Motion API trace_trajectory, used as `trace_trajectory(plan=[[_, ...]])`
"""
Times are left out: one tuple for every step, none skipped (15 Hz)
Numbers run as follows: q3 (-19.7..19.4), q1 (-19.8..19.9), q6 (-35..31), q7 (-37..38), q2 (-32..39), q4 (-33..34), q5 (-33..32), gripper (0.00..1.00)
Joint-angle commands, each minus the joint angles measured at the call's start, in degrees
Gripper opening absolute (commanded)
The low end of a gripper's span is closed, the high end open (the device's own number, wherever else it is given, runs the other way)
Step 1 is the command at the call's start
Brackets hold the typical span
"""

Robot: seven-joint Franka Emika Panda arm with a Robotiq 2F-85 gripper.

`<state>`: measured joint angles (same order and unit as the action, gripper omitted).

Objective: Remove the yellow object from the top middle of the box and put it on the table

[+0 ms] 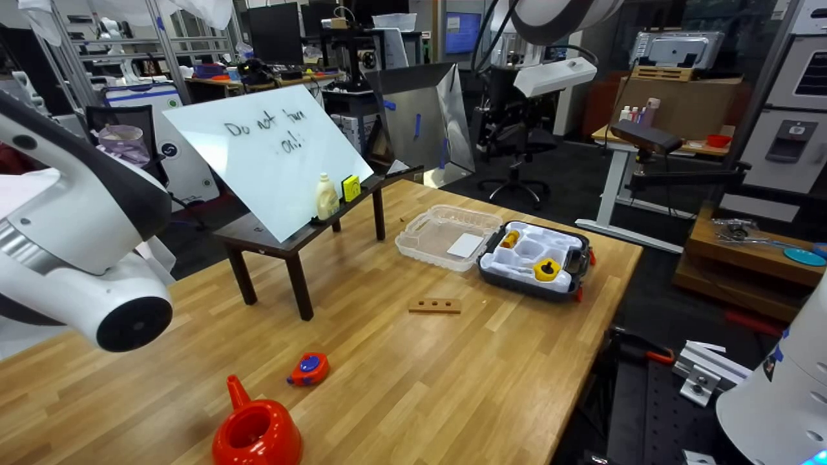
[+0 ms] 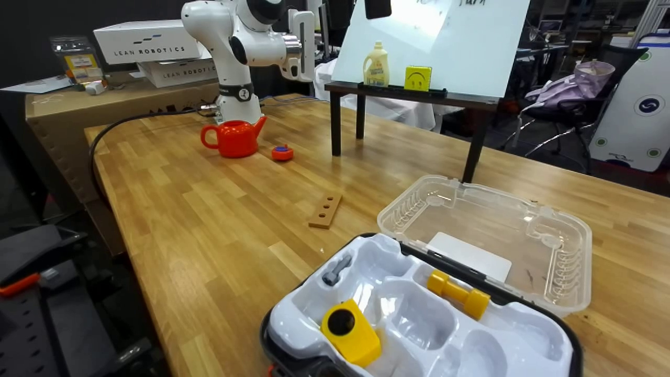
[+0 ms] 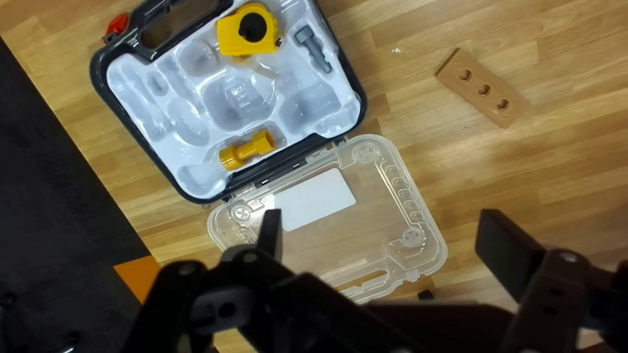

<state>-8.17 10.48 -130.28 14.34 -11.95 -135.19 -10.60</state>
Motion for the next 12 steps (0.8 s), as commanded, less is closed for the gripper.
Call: trace_trajectory(plan=[[0.4,0.7,-0.1,1.5,0.8,0.7,-0.4,1.0],[0.4,1.0,-0.8,3.1,1.7,1.3,-0.8,1.0],[0.3,1.3,-1.2,5.2,2.8,2.3,-0.4,1.0],[0.2,1.8,-1.0,8.5,4.3,3.8,-0.1,1.0],[-0.1,2.2,-0.3,11.5,6.0,5.5,0.2,1.0],[-0.4,2.4,0.5,13.9,7.4,7.0,0.5,1.0],[-0.7,2.7,1.0,16.7,9.1,8.5,0.3,1.0],[-1.2,2.7,1.7,18.4,11.0,9.9,0.7,1.0],[-1.7,2.8,1.4,21.1,12.9,11.0,-0.4,1.0],[-2.4,2.8,1.8,23.9,14.9,12.2,-1.1,1.0],[-3.2,2.6,2.6,26.9,16.7,13.5,-1.4,1.0],[-3.3,2.0,-0.1,22.3,13.8,10.2,-0.2,1.0]])
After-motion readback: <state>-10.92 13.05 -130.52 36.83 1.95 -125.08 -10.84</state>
